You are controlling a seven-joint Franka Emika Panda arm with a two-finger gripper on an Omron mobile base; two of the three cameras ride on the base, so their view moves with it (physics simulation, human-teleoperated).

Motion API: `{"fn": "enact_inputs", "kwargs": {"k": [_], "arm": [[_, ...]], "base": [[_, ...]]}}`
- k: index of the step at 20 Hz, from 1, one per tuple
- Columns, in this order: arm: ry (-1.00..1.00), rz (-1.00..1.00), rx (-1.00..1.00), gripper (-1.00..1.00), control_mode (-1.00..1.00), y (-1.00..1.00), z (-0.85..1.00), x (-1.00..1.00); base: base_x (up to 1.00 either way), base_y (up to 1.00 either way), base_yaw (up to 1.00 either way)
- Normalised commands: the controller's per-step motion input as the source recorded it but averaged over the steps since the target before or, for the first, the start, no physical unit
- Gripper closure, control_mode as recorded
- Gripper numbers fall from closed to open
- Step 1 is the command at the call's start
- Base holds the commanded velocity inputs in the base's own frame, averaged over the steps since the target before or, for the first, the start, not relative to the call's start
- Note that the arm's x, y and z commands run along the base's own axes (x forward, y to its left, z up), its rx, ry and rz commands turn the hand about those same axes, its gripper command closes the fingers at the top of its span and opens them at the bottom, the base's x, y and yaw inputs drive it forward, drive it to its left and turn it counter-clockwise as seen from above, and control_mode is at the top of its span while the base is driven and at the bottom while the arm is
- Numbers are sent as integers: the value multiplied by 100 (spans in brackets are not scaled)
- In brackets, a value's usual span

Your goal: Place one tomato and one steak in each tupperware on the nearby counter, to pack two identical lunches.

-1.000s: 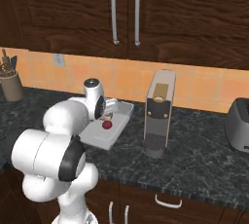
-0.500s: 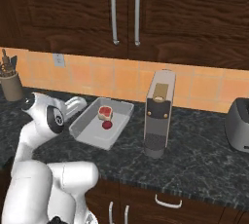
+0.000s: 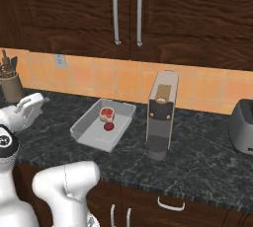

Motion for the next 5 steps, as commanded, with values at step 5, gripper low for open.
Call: {"fn": "enact_inputs", "kwargs": {"k": [5], "arm": [[-41,0,-28,-100,-100,55,93,-94]], "base": [[0,0,0]]}}
